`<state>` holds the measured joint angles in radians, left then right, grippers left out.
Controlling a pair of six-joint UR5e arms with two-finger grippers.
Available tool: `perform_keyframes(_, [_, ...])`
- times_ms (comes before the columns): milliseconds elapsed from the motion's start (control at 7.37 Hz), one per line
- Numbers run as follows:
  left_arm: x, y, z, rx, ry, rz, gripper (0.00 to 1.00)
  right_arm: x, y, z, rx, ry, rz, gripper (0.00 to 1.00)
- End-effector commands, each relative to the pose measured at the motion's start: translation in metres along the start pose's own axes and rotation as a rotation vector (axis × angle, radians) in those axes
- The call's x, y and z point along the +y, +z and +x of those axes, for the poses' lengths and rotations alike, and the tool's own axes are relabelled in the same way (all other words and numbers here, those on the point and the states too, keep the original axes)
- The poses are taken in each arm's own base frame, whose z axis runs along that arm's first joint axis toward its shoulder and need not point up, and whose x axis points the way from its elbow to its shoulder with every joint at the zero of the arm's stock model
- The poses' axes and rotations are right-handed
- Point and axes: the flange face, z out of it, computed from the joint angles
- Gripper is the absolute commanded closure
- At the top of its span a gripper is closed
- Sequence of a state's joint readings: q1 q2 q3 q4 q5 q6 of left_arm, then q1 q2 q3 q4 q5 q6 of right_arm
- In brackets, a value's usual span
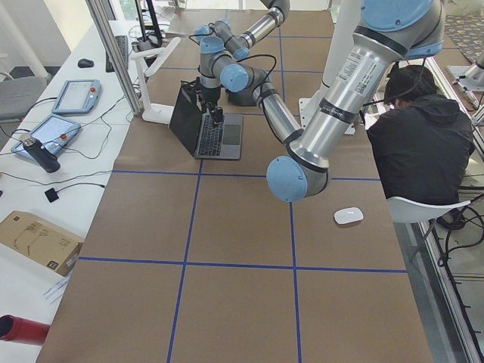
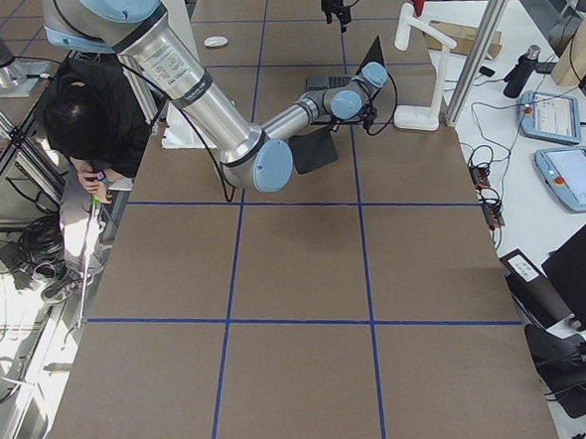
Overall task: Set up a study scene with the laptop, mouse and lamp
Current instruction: 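Lay the dark grey mouse pad flat beside the laptop with the right gripper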
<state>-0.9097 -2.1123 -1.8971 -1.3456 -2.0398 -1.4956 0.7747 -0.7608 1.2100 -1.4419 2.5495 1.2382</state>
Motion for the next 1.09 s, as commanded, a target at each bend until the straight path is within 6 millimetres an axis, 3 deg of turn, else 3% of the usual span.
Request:
perform_keyframes(0, [-0.0013,0.0016,0.0008,-0.002,-0.001,0.004,0.0,-0.0025,-0.0012,-0.0061,0.001,0.012,0.001,1.0])
perform_keyframes(950, [-0.0032,0.0005,0.0012,-0.001,-0.001,0.019,0.0,-0.0056,-0.0044,-0.0037,-0.001,0.132,0.003,1.0])
